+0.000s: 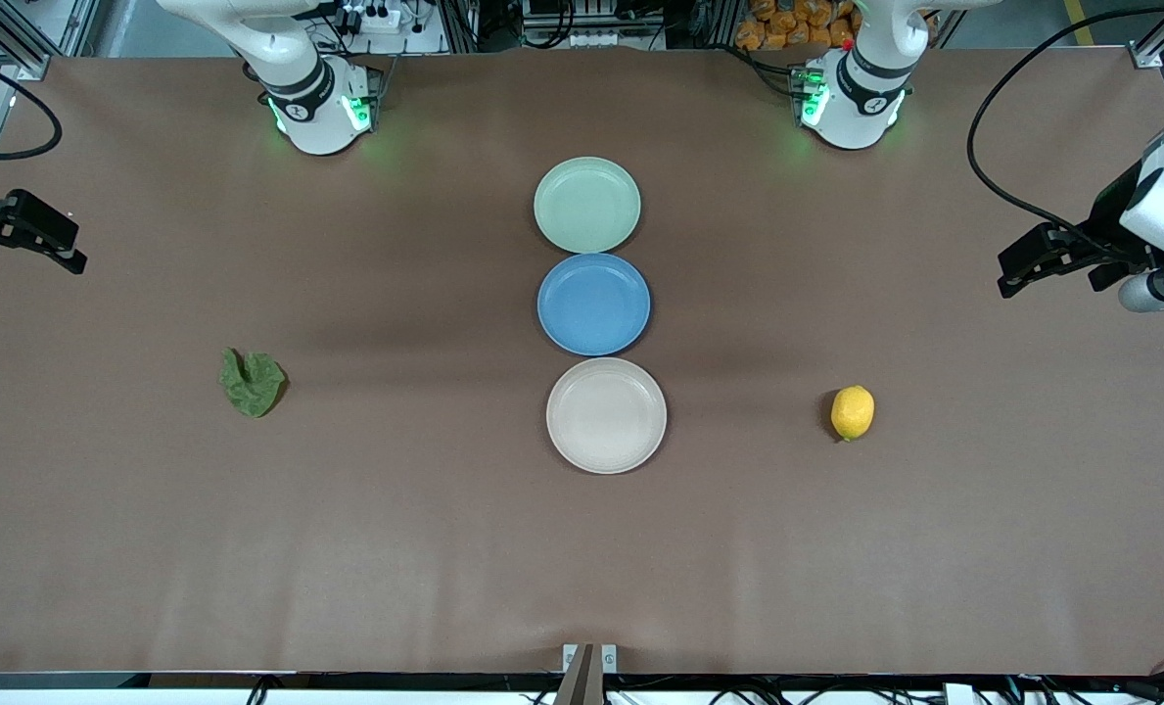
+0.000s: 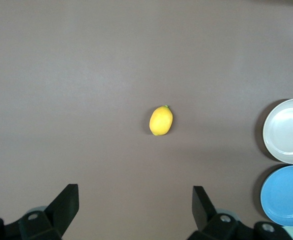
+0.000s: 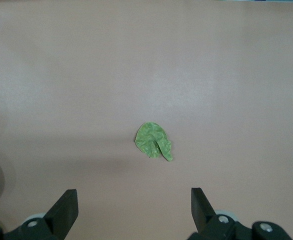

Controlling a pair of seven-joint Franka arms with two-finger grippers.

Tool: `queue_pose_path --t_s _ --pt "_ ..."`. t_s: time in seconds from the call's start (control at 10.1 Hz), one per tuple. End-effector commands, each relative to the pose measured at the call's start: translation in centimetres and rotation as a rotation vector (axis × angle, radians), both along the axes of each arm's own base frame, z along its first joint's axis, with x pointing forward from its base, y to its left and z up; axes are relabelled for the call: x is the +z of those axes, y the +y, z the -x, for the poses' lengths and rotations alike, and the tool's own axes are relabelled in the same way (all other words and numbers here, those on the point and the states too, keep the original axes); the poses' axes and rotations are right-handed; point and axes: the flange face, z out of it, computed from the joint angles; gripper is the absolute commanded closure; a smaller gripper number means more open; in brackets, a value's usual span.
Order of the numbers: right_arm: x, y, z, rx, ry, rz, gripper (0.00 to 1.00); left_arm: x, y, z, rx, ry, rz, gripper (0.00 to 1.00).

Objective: Place lemon and lettuce in plates

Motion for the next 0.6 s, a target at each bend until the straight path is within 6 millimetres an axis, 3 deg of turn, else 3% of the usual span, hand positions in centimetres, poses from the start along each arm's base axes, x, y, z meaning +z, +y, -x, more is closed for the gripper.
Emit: queue_pose_path --t_s 0.0,0.2,0.4,0.5 --pt "0.2 0.0 -0.1 0.0 -0.003 -0.012 0.0 0.8 0.0 0.5 -0.011 -0.006 0.003 0.0" --pt "0.2 0.0 -0.1 0.0 -0.003 -0.012 0.0 0.8 -0.2 0.5 -0.011 -0.003 0.039 0.0" --pt "0.2 0.0 -0.1 0.0 -0.003 -0.012 0.0 0.7 1.4 0.2 0.02 0.004 0.094 0.0" --pt "0.2 0.0 -0.1 0.0 -0.003 -0.012 0.0 -0.6 1.1 -0.1 0.002 0.025 0.073 0.0"
